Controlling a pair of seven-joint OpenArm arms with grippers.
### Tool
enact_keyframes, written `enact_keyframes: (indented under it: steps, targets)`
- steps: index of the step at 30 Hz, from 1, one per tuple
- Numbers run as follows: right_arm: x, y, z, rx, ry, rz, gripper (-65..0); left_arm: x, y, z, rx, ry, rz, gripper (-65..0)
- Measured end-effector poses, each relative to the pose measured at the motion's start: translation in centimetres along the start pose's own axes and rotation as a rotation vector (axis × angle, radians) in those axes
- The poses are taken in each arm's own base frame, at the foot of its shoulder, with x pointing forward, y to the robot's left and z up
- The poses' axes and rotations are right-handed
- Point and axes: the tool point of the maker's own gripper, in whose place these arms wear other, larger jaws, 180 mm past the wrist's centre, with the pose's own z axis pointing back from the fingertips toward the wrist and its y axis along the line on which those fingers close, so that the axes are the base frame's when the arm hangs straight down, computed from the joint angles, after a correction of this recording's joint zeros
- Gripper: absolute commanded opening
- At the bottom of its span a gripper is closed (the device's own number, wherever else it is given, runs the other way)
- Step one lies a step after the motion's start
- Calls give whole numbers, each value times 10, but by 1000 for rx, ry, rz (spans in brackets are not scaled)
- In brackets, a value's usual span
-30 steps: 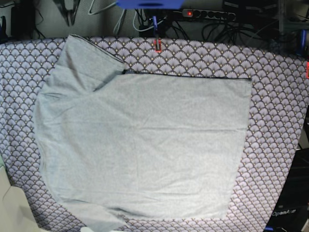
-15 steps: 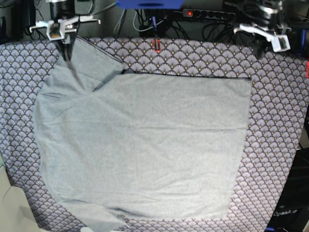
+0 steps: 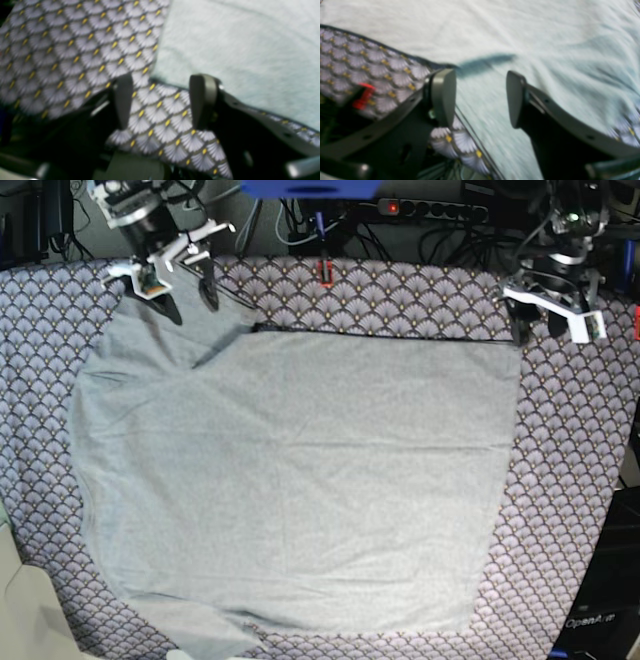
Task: Fold the T-shirt properly
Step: 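Lower both grippers toward the collar edge of the grey shirt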
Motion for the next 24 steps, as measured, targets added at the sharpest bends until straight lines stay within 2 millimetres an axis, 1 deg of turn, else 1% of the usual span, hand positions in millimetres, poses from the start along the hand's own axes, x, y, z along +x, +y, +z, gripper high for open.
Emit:
enact_keyframes:
  steps: [2,3,5,6,8,10,13,17,20,24]
  targets:
    - [-13,-2,-7,5,53,-5,-306,-6,6,-13,23,28,22,-271]
    - [-19,-8,-10,-4,84,1,-307,-4,9,-23,36,26,35,-271]
    - [-18,-21,-12,-41,80,7,-307,6,7,-35,9,-9,34,-271]
    - [-17,-26,-11,-62,77,-3,-307,6,3,-41,-18,-12,25,-271]
    - [-17,-34,-13,-98,77,-18,-307,0,0,-53,-37,17,28,-271]
    - [-12,-40,-14,-122,60,-26,-307,-2,-3,-59,-57,22,26,-271]
    - [-12,-50,-11,-150,61,-22,-307,-7,4,-73,-36,39,49,-271]
    - [-12,-57,-9,-168,65,-17,-306,-11,6,-80,-36,49,67,-271]
    - [-12,-60,-7,-176,63,-15,-306,-22,6,-81,-34,79,68,-271]
    - [-11,-69,-3,-216,56,-26,-306,-31,-13,-79,-88,94,42,-271]
